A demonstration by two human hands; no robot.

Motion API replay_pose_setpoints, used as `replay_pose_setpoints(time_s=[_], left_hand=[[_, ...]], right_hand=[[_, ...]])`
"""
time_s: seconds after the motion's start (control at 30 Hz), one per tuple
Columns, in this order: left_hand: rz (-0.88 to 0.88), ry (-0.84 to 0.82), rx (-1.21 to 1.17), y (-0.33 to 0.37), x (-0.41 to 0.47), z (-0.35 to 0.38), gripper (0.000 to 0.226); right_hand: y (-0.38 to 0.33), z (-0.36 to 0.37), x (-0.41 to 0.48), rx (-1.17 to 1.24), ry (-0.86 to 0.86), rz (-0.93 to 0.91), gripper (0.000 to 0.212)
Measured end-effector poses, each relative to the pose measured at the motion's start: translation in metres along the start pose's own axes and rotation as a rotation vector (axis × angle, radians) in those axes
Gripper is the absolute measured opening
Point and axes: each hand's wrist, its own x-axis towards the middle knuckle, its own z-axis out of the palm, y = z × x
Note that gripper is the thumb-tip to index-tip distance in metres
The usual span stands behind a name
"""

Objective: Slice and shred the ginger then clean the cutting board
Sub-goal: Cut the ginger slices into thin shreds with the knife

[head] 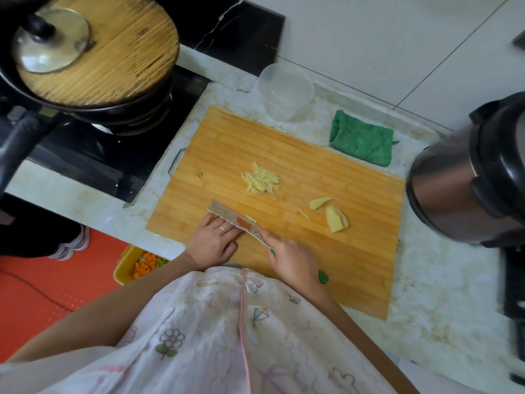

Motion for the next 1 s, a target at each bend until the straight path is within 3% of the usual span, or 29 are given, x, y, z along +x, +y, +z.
replay_pose_setpoints(time_s=[1.0], left_hand=[[-0.025,0.002,0.032,0.0015,0.0007,0.0017,0.031]], right_hand=[[-0.0075,0.0041,0.0053,0.009,0.025,-0.029,0.045]])
